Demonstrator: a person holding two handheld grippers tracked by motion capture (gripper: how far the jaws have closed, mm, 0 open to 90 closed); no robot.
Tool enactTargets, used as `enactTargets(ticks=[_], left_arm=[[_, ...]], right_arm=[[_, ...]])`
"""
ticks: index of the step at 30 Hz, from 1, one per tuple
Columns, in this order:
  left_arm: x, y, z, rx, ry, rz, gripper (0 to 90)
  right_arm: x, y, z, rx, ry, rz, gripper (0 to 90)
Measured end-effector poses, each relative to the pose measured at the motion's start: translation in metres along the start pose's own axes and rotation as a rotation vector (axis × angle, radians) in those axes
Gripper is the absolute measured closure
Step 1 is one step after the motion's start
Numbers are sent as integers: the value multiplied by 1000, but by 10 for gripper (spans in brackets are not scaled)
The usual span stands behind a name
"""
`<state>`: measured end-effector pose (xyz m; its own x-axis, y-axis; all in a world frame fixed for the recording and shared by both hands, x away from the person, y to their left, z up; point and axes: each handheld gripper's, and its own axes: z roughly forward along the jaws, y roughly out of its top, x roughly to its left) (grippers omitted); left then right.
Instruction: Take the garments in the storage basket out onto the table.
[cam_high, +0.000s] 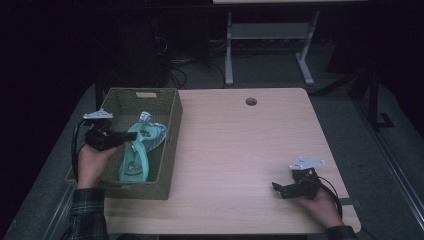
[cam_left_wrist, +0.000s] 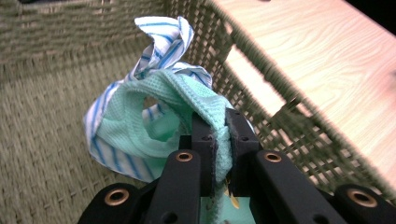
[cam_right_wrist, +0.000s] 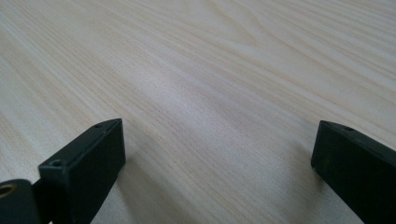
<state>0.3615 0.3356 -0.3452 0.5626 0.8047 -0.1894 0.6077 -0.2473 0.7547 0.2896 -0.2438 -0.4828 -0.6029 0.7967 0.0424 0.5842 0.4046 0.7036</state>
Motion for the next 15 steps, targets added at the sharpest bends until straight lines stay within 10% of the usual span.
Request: enactTargets(ticks=[15], left_arm=[[-9, 20, -21, -80, -95, 5, 834]], right_arm=[[0, 0, 0, 0, 0, -1, 25]])
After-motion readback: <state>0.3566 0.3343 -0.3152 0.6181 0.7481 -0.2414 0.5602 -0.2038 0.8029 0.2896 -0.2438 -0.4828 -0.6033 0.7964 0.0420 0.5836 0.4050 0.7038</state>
